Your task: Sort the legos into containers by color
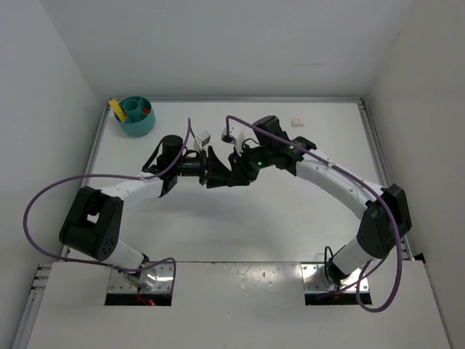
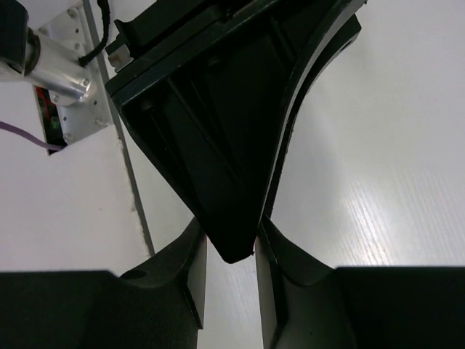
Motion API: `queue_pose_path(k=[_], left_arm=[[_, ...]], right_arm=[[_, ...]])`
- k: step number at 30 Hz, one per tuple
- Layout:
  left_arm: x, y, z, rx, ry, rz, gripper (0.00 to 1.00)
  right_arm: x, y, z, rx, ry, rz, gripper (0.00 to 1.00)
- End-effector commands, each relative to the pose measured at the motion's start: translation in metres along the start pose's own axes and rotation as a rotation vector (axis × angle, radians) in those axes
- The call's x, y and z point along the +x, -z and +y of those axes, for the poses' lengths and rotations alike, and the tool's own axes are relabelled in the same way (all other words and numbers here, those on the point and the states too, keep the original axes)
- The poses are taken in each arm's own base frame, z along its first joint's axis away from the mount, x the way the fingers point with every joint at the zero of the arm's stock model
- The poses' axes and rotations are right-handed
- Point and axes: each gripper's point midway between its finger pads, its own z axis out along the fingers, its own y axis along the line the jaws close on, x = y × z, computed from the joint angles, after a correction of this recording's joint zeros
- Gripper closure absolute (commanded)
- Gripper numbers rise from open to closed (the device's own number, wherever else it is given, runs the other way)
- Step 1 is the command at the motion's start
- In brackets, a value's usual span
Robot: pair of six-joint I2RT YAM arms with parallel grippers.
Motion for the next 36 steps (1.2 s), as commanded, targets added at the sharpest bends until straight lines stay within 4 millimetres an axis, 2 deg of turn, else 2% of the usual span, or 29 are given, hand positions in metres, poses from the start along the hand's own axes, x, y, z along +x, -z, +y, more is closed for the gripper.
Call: queue_pose_path(k=[1, 5, 6, 8, 9, 10, 11, 15, 17, 18, 19, 20, 21, 22, 23, 26, 29, 30, 31, 32, 33, 34, 35, 36], left_arm=[[0.025, 0.008, -0.016, 0.065, 0.004, 0.123, 0.50], [0.023, 0.019, -0.021, 0.069, 0.013, 0.114, 0.64], [0.025, 0.019, -0.018, 0.065, 0.009, 0.115, 0.71], [0.025, 0.024, -0.019, 0.065, 0.009, 0.102, 0.77], [0.025, 0.025, -0.015, 0.059, 0.021, 0.096, 0.83], [0.025, 0.027, -0.018, 0.063, 0.012, 0.094, 0.85], [0.022, 0.029, -0.016, 0.063, -0.012, 0.081, 0.87], [0.018, 0.033, -0.006, 0.031, -0.015, 0.053, 1.00], [0.010, 0.037, -0.006, 0.021, -0.041, 0.023, 1.00], [0.010, 0.039, -0.009, 0.022, -0.082, 0.022, 1.00], [0.007, 0.042, -0.002, -0.001, -0.064, 0.007, 1.00], [0.000, 0.044, -0.001, -0.016, -0.076, -0.016, 1.00], [-0.009, 0.050, 0.003, -0.035, -0.118, -0.048, 1.00], [-0.017, 0.054, 0.003, -0.062, -0.125, -0.070, 1.00], [-0.023, 0.058, 0.004, -0.082, -0.145, -0.087, 1.00], [-0.049, 0.068, 0.006, -0.170, -0.237, -0.150, 1.00], [-0.079, 0.078, 0.005, -0.276, -0.356, -0.179, 1.00], [-0.100, 0.085, 0.014, -0.390, -0.391, -0.228, 1.00], [-0.115, 0.090, 0.015, -0.452, -0.432, -0.248, 1.00], [-0.144, 0.095, 0.005, -0.520, -0.529, -0.258, 1.00], [-0.173, 0.112, 0.010, -0.664, -0.574, -0.339, 1.00], [-0.194, 0.121, 0.006, -0.732, -0.614, -0.386, 1.00], [-0.228, 0.127, -0.009, -0.784, -0.713, -0.431, 1.00], [-0.248, 0.144, -0.005, -0.902, -0.721, -0.480, 1.00]], right_arm=[[-0.064, -0.003, -0.016, 0.049, 0.062, -0.205, 1.00], [-0.063, -0.006, -0.028, 0.085, 0.039, -0.219, 1.00], [-0.061, -0.008, -0.028, 0.084, 0.028, -0.219, 1.00], [-0.057, -0.007, -0.038, 0.125, 0.014, -0.211, 1.00], [-0.053, -0.008, -0.040, 0.137, 0.008, -0.203, 1.00], [-0.048, -0.009, -0.044, 0.156, 0.011, -0.191, 1.00], [-0.052, -0.005, -0.046, 0.174, 0.019, -0.205, 1.00], [-0.048, -0.001, -0.058, 0.249, 0.019, -0.196, 1.00], [-0.042, 0.001, -0.067, 0.308, 0.012, -0.169, 0.85], [-0.045, 0.006, -0.068, 0.325, 0.017, -0.180, 0.75], [-0.046, 0.012, -0.074, 0.354, 0.016, -0.173, 0.66], [-0.046, 0.016, -0.072, 0.354, 0.025, -0.170, 0.55], [-0.045, 0.017, -0.071, 0.353, 0.028, -0.157, 0.53], [-0.052, 0.030, -0.072, 0.376, 0.053, -0.171, 0.52], [-0.051, 0.033, -0.070, 0.376, 0.060, -0.166, 0.52], [-0.049, 0.049, -0.071, 0.415, 0.063, -0.157, 0.50], [-0.047, 0.062, -0.084, 0.488, 0.061, -0.156, 0.49], [-0.043, 0.067, -0.087, 0.505, 0.068, -0.152, 0.49], [-0.039, 0.069, -0.089, 0.525, 0.073, -0.142, 0.49], [-0.038, 0.072, -0.093, 0.533, 0.067, -0.143, 0.49], [-0.033, 0.070, -0.093, 0.531, 0.061, -0.132, 0.49], [-0.028, 0.070, -0.096, 0.536, 0.052, -0.124, 0.49], [-0.031, 0.071, -0.097, 0.538, 0.056, -0.132, 0.49], [-0.029, 0.069, -0.097, 0.538, 0.056, -0.133, 0.49]])
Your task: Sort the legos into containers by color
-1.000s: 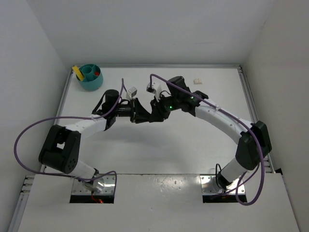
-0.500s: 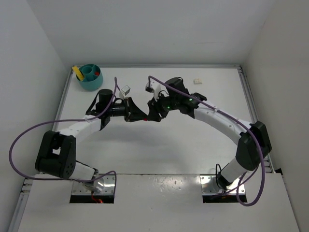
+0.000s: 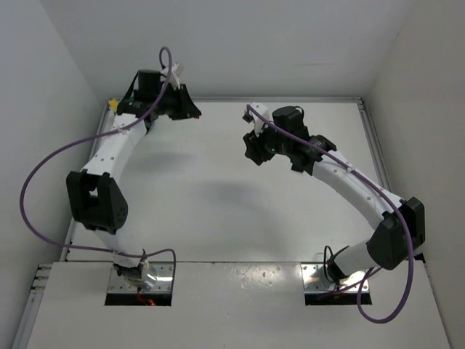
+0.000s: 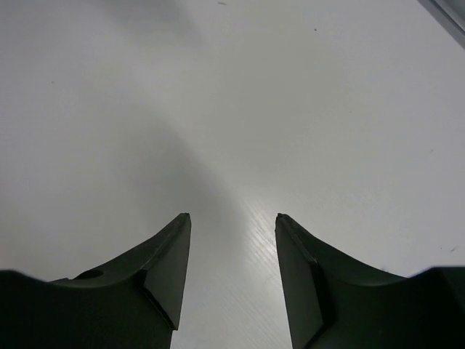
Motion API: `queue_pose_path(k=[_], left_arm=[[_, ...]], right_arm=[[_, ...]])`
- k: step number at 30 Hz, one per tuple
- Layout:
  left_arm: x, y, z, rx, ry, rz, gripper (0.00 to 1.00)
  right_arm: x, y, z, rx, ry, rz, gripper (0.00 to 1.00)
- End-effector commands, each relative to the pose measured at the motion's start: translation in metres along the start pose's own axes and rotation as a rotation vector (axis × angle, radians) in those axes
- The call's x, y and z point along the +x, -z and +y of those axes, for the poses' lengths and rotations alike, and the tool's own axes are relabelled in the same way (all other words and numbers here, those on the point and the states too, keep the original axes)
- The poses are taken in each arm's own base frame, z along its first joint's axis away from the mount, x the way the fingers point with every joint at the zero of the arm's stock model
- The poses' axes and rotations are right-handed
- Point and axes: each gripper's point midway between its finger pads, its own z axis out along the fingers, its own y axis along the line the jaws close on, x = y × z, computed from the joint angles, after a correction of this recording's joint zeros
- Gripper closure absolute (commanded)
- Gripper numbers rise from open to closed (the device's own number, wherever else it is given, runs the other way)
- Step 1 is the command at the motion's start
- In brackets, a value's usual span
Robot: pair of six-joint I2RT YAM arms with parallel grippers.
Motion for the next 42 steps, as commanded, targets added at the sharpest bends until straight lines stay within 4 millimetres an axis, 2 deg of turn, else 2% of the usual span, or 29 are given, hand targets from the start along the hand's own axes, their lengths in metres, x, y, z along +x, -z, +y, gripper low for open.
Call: queue_pose_path(k=[1, 2, 6, 7, 8, 9, 11, 12, 13, 15, 16, 18, 19, 21, 22, 24, 26, 27, 29, 38, 42], left_arm=[[-0.052, 0.009, 0.072, -0.405, -0.207, -0.066, 1.00], [-0.078, 0.000, 0.081, -0.424, -0.239, -0.102, 1.00], [-0.122, -0.001, 0.127, -0.555, -0.195, -0.176, 1.00], [-0.127, -0.004, 0.132, -0.570, -0.196, -0.185, 1.00], [-0.125, -0.010, 0.150, -0.605, -0.212, -0.167, 1.00], [-0.141, -0.002, 0.158, -0.679, -0.219, -0.217, 1.00], [-0.146, -0.005, 0.170, -0.704, -0.226, -0.220, 1.00], [-0.153, -0.001, 0.185, -0.733, -0.218, -0.241, 1.00], [-0.158, 0.000, 0.191, -0.739, -0.217, -0.259, 1.00], [-0.167, 0.001, 0.202, -0.740, -0.225, -0.288, 1.00], [-0.173, 0.008, 0.209, -0.760, -0.223, -0.313, 1.00], [-0.171, 0.005, 0.227, -0.789, -0.237, -0.305, 1.00], [-0.178, 0.011, 0.235, -0.820, -0.242, -0.325, 1.00], [-0.178, 0.013, 0.242, -0.854, -0.258, -0.323, 1.00], [-0.177, 0.016, 0.255, -0.891, -0.256, -0.321, 1.00], [-0.172, 0.013, 0.262, -0.907, -0.262, -0.303, 1.00], [-0.166, 0.015, 0.285, -0.931, -0.243, -0.290, 1.00], [-0.165, 0.015, 0.285, -0.931, -0.243, -0.289, 1.00], [-0.157, 0.017, 0.306, -0.952, -0.223, -0.269, 1.00], [-0.146, 0.001, 0.322, -0.923, -0.216, -0.245, 1.00], [-0.144, -0.004, 0.328, -0.923, -0.215, -0.244, 0.95]], right_arm=[[0.000, 0.004, -0.013, 0.052, 0.009, -0.015, 0.49], [0.004, 0.003, -0.011, 0.041, 0.007, -0.007, 0.49], [0.006, 0.002, -0.013, 0.040, -0.007, -0.010, 0.49], [0.006, 0.002, -0.013, 0.039, -0.007, -0.010, 0.49], [0.006, 0.002, -0.013, 0.039, -0.007, -0.010, 0.49], [0.004, 0.001, -0.013, 0.041, -0.005, -0.019, 0.49], [0.010, 0.001, -0.016, 0.047, -0.012, -0.008, 0.49], [0.014, 0.000, -0.015, 0.045, -0.014, 0.002, 0.49], [0.019, -0.001, -0.015, 0.042, -0.017, 0.012, 0.49], [0.015, 0.002, -0.018, 0.054, -0.029, -0.005, 0.49], [0.019, 0.001, -0.016, 0.042, -0.031, 0.002, 0.49], [0.020, 0.002, -0.020, 0.049, -0.036, 0.002, 0.49], [0.022, -0.001, -0.020, 0.047, -0.038, 0.011, 0.49], [0.022, -0.001, -0.018, 0.038, -0.047, 0.009, 0.49], [0.022, -0.001, -0.018, 0.038, -0.047, 0.009, 0.49], [0.022, -0.004, -0.018, 0.038, -0.047, 0.009, 0.49], [0.022, -0.004, -0.018, 0.038, -0.047, 0.009, 0.49], [0.023, -0.003, -0.022, 0.046, -0.052, 0.009, 0.49], [0.026, -0.006, -0.022, 0.044, -0.054, 0.018, 0.48], [0.032, -0.012, -0.022, 0.040, -0.068, 0.037, 0.48], [0.031, -0.014, -0.023, 0.040, -0.068, 0.038, 0.48]])
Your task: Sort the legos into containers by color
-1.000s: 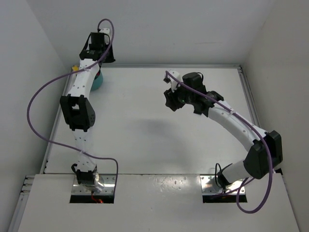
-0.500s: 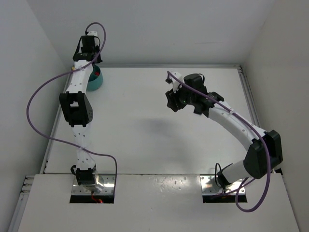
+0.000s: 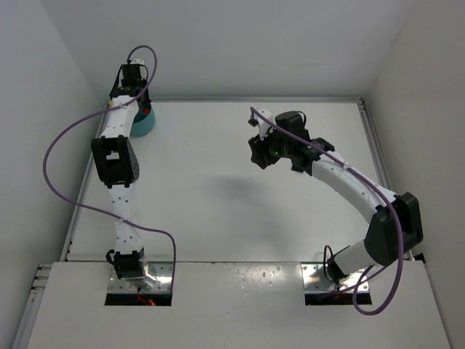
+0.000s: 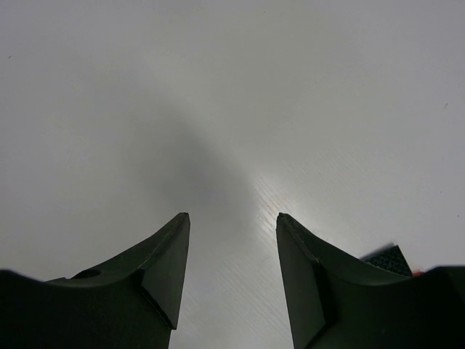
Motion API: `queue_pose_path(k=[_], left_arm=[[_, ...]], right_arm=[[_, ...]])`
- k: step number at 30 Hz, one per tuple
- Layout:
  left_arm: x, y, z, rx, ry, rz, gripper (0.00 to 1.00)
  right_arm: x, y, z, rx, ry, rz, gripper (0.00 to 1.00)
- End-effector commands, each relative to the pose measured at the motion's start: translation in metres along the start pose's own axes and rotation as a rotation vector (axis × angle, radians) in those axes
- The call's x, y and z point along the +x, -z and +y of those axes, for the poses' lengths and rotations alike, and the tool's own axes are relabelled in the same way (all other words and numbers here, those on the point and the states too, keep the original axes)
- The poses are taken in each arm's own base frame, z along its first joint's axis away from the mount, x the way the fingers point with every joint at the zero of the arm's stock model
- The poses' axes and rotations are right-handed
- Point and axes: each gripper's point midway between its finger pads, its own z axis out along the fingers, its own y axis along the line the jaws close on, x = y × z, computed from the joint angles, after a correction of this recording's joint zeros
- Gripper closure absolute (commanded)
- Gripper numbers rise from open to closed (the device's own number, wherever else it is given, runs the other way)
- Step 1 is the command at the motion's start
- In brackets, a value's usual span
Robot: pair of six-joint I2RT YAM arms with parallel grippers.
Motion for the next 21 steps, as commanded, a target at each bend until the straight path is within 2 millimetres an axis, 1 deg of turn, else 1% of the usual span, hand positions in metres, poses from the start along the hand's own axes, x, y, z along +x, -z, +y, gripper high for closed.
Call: queue_pose_path(k=[1, 3, 4, 6, 7, 8, 9, 13, 14, 15, 16, 17, 18, 19, 20, 21], left_arm=[[-0.032, 0.004, 0.003, 0.000, 0.013, -0.094, 0.95], [-0.032, 0.004, 0.005, -0.010, 0.013, -0.094, 0.91], [-0.032, 0.004, 0.005, -0.010, 0.013, -0.094, 0.86], [-0.032, 0.004, 0.007, -0.020, 0.014, -0.093, 0.80], [-0.032, 0.004, 0.007, -0.020, 0.014, -0.093, 0.75], [-0.032, 0.004, 0.007, -0.020, 0.014, -0.093, 0.72], [-0.032, 0.004, 0.007, -0.020, 0.014, -0.093, 0.70], [-0.032, 0.004, 0.007, -0.020, 0.014, -0.093, 0.57], [-0.032, 0.004, 0.007, -0.020, 0.014, -0.093, 0.55], [-0.039, 0.008, 0.007, -0.020, 0.017, -0.111, 0.55], [-0.039, 0.008, 0.007, -0.020, 0.017, -0.112, 0.55], [-0.039, 0.008, 0.007, -0.020, 0.017, -0.112, 0.55], [-0.044, 0.012, 0.008, -0.020, 0.019, -0.122, 0.55], [-0.050, 0.017, 0.009, -0.020, 0.021, -0.133, 0.55], [-0.054, 0.021, 0.010, -0.021, 0.022, -0.142, 0.55], [-0.060, 0.026, 0.011, -0.021, 0.024, -0.154, 0.55]], right_arm=[[-0.010, -0.003, -0.004, 0.006, -0.007, -0.034, 0.48], [-0.007, -0.006, -0.004, 0.005, -0.010, -0.024, 0.48], [-0.007, -0.006, -0.004, 0.005, -0.010, -0.024, 0.48], [-0.007, -0.006, -0.004, 0.004, -0.019, -0.024, 0.48], [-0.005, -0.008, -0.004, 0.003, -0.021, -0.015, 0.48], [-0.005, -0.008, -0.004, 0.003, -0.021, -0.015, 0.48], [-0.009, -0.008, -0.004, 0.004, -0.019, -0.024, 0.48], [-0.009, -0.008, -0.004, 0.004, -0.019, -0.024, 0.48], [-0.011, -0.005, -0.004, 0.006, -0.017, -0.033, 0.48], [-0.012, -0.005, -0.004, 0.006, -0.017, -0.033, 0.48], [-0.007, -0.006, -0.004, 0.004, -0.019, -0.024, 0.48], [-0.010, -0.003, -0.004, 0.006, -0.017, -0.033, 0.48], [-0.006, -0.004, -0.003, 0.004, -0.019, -0.024, 0.48], [-0.009, -0.001, -0.003, 0.006, -0.017, -0.034, 0.48], [-0.008, 0.000, -0.010, 0.036, -0.032, -0.030, 0.48], [-0.004, -0.001, -0.013, 0.052, -0.032, -0.026, 0.48]])
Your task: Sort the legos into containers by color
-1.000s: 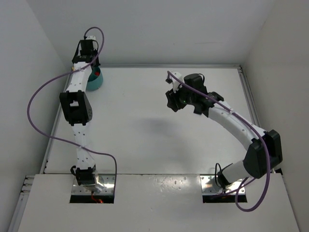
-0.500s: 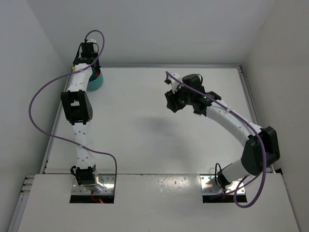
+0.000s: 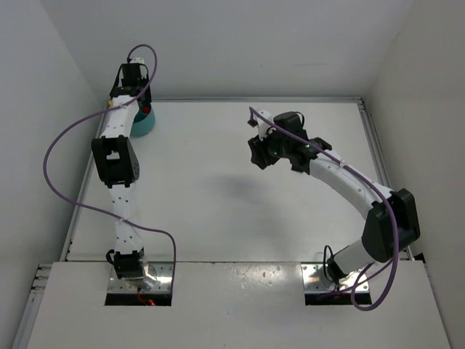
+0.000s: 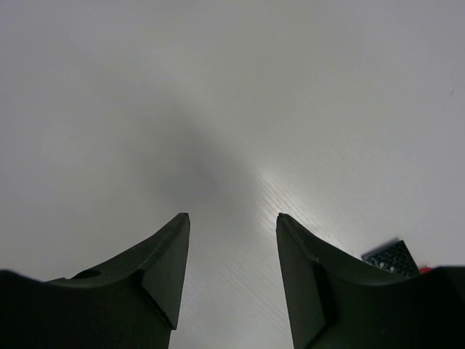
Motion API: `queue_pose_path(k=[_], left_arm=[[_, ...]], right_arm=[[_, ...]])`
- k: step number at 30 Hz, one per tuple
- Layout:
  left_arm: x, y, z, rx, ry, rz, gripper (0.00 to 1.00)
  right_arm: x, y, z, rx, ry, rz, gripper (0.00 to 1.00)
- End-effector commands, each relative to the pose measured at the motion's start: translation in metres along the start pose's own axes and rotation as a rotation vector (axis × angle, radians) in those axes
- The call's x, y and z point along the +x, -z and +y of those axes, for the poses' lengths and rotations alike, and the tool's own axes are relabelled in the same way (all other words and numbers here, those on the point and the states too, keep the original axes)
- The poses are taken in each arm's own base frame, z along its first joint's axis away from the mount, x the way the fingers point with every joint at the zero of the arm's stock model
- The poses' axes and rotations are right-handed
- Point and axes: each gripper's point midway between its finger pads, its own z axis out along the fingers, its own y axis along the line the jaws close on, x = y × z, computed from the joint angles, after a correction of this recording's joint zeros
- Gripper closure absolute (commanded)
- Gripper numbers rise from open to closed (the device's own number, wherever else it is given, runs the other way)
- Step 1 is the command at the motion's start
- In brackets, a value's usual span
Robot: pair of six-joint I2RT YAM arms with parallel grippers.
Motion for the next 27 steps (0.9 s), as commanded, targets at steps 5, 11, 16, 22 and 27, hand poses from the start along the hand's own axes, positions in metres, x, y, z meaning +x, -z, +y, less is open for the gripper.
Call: queue_pose_path(k=[5, 11, 16, 22, 27], left_arm=[[-0.114, 0.102, -0.014, 0.156, 0.002, -0.260, 0.55], [-0.116, 0.244, -0.084, 0.328, -0.201, -0.348, 0.43], [-0.071, 0.327, -0.124, 0.551, -0.198, -0.324, 0.20], [-0.034, 0.380, -0.144, 0.724, -0.164, -0.247, 0.19], [-0.030, 0.390, -0.144, 0.736, -0.150, -0.246, 0.18]], right_arm=[[0.003, 0.022, -0.043, 0.169, -0.073, -0.046, 0.48], [0.063, 0.033, -0.068, 0.261, -0.137, 0.130, 0.52], [0.122, 0.052, -0.094, 0.349, -0.071, 0.243, 0.63], [0.164, 0.072, -0.133, 0.417, -0.041, 0.371, 0.69], [0.196, 0.074, -0.159, 0.455, -0.065, 0.456, 0.63]])
